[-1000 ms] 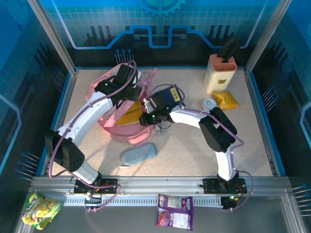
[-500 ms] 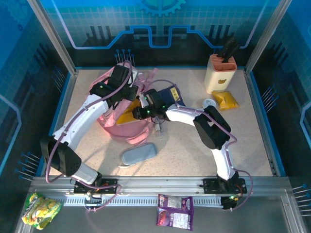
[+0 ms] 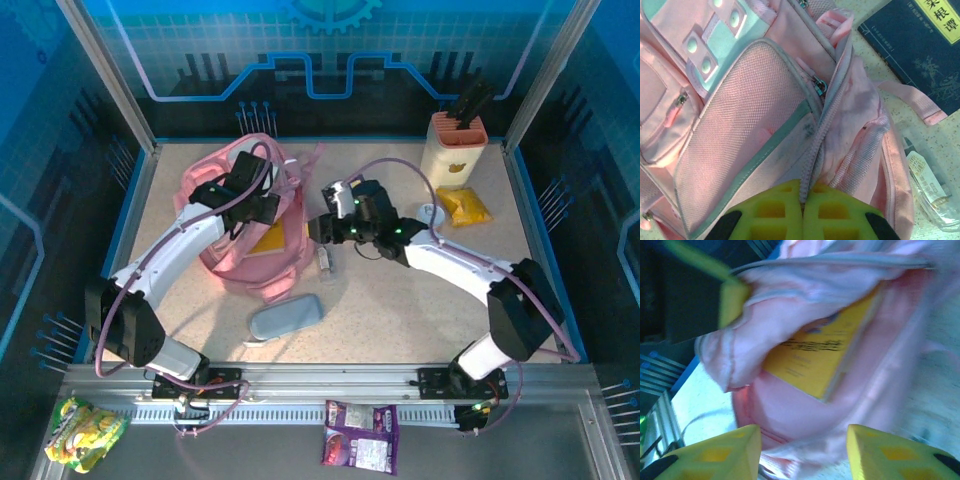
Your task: Pack the student bag
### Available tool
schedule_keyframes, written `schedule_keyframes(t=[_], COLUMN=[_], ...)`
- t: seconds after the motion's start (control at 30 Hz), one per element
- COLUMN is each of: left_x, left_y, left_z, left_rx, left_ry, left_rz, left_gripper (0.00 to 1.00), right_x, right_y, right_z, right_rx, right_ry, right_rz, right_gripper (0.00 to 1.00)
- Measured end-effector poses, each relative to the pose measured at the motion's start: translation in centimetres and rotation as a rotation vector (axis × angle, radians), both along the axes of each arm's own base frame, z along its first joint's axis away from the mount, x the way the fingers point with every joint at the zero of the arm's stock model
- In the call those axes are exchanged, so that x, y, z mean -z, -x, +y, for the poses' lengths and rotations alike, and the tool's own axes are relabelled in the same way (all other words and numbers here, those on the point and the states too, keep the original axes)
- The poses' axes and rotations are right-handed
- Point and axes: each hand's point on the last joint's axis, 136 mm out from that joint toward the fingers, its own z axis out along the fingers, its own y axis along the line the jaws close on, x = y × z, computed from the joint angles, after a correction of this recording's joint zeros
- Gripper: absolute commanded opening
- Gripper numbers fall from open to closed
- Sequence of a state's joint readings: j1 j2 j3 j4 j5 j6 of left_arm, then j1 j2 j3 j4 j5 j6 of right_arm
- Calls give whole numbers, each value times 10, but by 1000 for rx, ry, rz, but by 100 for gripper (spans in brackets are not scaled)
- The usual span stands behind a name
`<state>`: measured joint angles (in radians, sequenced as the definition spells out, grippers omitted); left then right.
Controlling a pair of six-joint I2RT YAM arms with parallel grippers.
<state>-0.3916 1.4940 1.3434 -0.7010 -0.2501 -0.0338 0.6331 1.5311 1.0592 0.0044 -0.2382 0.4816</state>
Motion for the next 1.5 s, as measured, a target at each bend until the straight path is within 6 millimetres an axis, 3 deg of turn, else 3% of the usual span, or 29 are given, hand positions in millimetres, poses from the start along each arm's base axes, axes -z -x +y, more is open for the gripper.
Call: schedule_keyframes(t=[0.2, 0.3, 0.33, 0.43, 0.57, 0.77, 1.0, 1.17, 1.5], left_x=[18, 17, 15, 9, 0, 0, 50, 71, 92], left_y=[16, 20, 22, 32, 36, 35, 14, 0, -43], left_z=[-10, -17, -19, -36, -76, -141, -190, -201, -217], left_rx=[-4, -35, -49, -64, -62, -62, -145, -204, -294], left_ry=[99, 164, 192, 295, 444, 616, 680, 683, 660], left_rz=[78, 88, 87, 74, 57, 59, 151, 179, 161], left_gripper=[20, 38, 39, 45, 52, 53, 53, 51, 43], right_x=[32, 43, 46, 52, 63, 80, 90, 98, 120], right_y=[-18, -23, -24, -26, -37, -55, -75, -86, -114], right_z=[-65, -89, -94, -110, -124, -137, -137, -142, -155], right_rx=[154, 203, 215, 241, 277, 322, 341, 367, 416], right_ry=[89, 119, 127, 149, 170, 197, 219, 254, 356], right_rz=[99, 145, 155, 186, 233, 300, 337, 362, 382], right_gripper=[62, 66, 67, 69, 71, 73, 73, 71, 66])
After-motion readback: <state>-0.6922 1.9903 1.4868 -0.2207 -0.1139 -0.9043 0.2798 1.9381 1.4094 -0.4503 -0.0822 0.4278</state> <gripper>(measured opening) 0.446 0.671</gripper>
